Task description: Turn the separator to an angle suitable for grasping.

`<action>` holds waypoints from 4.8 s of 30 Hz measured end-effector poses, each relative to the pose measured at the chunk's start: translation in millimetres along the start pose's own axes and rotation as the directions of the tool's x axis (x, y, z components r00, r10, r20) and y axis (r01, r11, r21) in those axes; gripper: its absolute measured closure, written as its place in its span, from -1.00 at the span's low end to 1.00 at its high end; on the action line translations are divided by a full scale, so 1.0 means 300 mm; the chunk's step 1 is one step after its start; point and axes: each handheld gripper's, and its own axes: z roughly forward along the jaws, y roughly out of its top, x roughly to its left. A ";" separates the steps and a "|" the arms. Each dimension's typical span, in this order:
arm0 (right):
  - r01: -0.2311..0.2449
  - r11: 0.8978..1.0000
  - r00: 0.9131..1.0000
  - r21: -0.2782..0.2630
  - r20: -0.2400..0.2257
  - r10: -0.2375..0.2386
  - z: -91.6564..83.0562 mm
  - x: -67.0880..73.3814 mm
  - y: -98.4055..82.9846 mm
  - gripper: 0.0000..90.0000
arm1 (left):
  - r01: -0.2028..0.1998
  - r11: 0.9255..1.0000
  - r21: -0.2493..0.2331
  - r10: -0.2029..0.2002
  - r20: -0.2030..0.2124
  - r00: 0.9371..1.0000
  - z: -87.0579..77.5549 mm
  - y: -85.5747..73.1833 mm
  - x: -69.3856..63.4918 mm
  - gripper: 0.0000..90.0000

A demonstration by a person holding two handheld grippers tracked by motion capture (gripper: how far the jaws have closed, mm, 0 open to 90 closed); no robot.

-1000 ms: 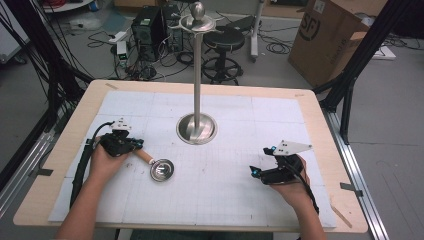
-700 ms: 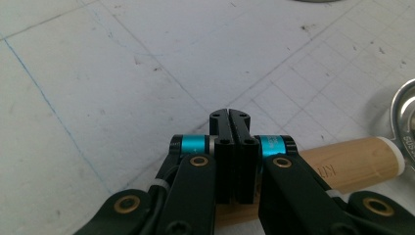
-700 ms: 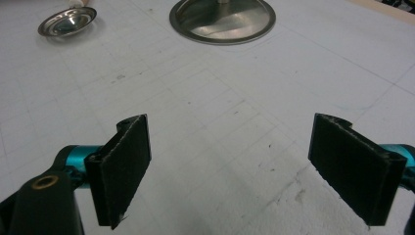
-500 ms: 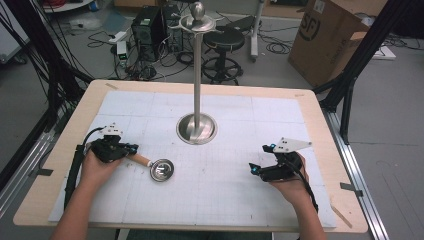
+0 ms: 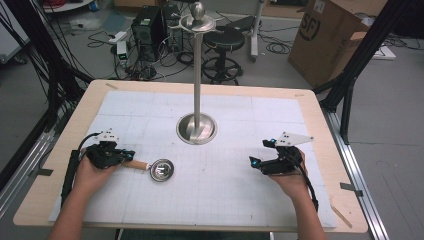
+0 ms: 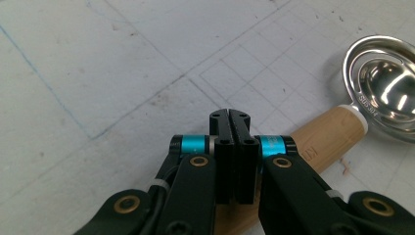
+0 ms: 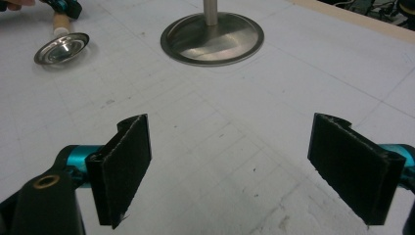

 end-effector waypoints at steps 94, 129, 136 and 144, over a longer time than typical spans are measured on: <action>-0.005 0.999 0.998 0.048 0.060 0.003 -0.072 0.003 -0.044 -0.67 | -0.383 0.920 0.082 0.349 0.268 0.898 0.185 0.172 -0.231 0.52; -0.002 0.999 0.998 0.043 0.066 0.000 -0.092 0.006 -0.048 -0.67 | -0.391 0.918 0.071 0.354 0.300 0.886 0.226 0.201 -0.275 0.36; -0.002 0.999 0.997 0.041 0.072 -0.001 -0.102 0.007 -0.050 -0.67 | -0.413 0.909 0.053 0.376 0.320 0.870 0.237 0.206 -0.283 0.49; -0.005 0.999 0.996 0.043 0.084 0.001 -0.128 0.014 -0.065 -0.67 | -0.437 0.899 0.034 0.398 0.354 0.846 0.288 0.246 -0.327 0.49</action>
